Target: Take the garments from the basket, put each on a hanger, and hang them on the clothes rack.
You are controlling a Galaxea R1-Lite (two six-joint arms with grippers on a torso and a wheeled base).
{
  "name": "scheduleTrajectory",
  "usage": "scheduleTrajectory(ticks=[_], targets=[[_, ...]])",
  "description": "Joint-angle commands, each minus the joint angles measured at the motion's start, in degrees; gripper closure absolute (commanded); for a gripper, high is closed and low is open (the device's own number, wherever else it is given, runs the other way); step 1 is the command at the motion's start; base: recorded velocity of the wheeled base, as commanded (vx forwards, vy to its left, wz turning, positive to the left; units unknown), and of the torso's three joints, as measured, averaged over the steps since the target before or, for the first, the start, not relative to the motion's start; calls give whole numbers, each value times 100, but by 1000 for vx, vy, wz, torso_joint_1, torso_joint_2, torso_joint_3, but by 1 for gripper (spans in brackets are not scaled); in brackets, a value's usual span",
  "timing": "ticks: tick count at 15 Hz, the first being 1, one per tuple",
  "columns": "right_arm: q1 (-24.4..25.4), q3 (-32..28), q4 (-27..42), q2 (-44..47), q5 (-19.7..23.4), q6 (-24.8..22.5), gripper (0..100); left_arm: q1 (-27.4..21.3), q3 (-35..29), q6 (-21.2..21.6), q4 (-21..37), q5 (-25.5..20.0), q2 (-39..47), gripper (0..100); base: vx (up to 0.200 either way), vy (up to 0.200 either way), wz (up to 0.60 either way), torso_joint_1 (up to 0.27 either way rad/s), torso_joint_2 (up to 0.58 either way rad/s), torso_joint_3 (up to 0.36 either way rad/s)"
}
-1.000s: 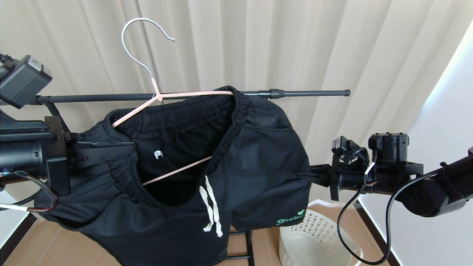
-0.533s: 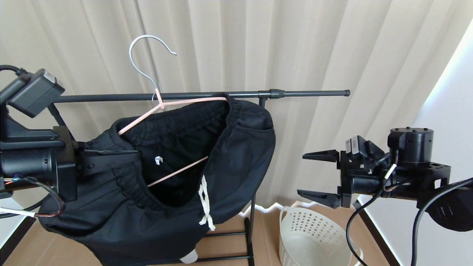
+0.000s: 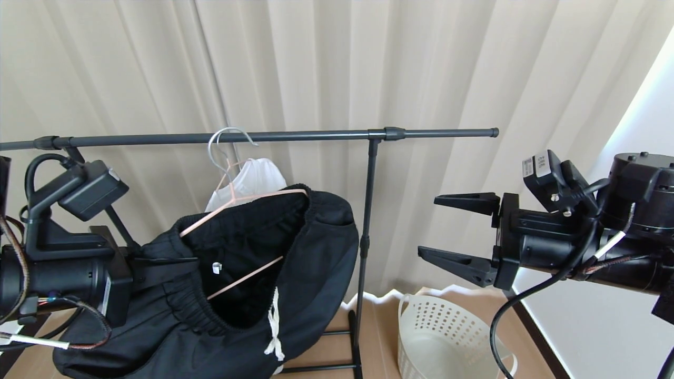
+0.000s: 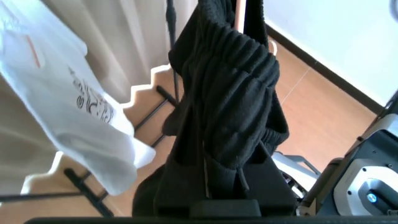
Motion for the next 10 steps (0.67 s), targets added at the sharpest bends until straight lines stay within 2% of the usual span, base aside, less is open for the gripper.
scheduleTrajectory(ticks=[1,2,3,5,7,8,9,10], targets=[[23,-2,-7,-71,-1,-8,0,-19,142,2,2,131,152,100,0,0,0,0,0,0],[23,-2,-7,-71,-1,-8,0,-10,160,2,2,148,187,100,0,0,0,0,0,0],[32,-11,-7,-36,-116,-8,0,-19,186,-16,2,412,433,100,0,0,0,0,0,0],[41,-11,-7,-27,-160,-8,0,-19,168,-34,-7,500,538,100,0,0,0,0,0,0],[93,-11,-7,-36,-212,-16,0,-28,45,-183,-376,685,1101,100,0,0,0,0,0,0],[93,-28,-7,-54,-265,-16,0,-81,-69,-324,-587,781,1303,100,0,0,0,0,0,0],[93,-55,-7,-71,-300,-8,0,-248,-280,-710,-736,983,1567,100,0,0,0,0,0,0],[93,-55,-7,-71,-300,-8,0,-257,-289,-728,-736,1001,1584,100,0,0,0,0,0,0]])
